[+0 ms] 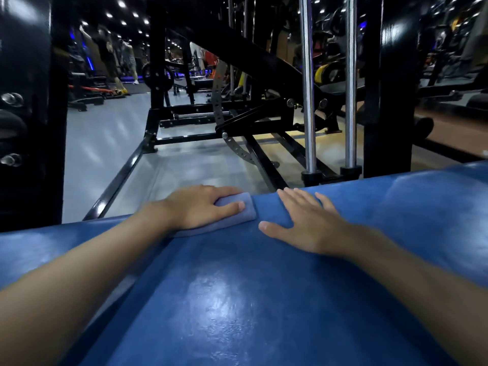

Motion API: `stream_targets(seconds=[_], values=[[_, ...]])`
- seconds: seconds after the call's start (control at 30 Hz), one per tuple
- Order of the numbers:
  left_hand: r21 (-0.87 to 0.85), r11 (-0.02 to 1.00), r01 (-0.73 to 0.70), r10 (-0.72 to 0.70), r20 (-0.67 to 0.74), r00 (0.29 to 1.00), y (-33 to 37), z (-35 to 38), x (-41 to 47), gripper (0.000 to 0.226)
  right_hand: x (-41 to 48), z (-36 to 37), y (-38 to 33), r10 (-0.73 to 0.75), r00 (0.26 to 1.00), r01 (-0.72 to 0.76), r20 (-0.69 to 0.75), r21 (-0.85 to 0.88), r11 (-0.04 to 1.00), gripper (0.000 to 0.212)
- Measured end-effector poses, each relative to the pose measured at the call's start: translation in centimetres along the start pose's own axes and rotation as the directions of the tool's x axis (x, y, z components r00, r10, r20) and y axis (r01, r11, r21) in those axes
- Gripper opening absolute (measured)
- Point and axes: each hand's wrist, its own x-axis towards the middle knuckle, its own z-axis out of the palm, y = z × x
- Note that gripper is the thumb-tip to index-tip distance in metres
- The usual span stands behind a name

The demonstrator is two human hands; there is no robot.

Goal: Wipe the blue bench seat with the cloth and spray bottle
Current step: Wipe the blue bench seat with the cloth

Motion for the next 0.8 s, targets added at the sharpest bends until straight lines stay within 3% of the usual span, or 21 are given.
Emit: stream_targets(seconds=[0.27,0.47,0.8], values=[[0.025,0.998,0.049,-0.050,0.012,0.999,-5.4,-1.0,-3.7,0.054,-0.6,-0.6,-1.4,0.032,0.999,-0.032,0.010,-0.038,0.999,0.097],[-0.006,0.995,-0.099,0.099,-0.031,0.995,-1.6,0.2,-0.4,0.047,-0.4,1.1,-6.6,-0.025,0.998,0.028,-0.063,0.054,0.998,0.098],[-0.012,0.999,0.048,-0.048,0.016,0.999,-10.6,-1.2,-6.8,0.061,-0.3,1.3,-6.4,0.028,0.999,-0.027,-0.042,0.032,0.999,0.100]])
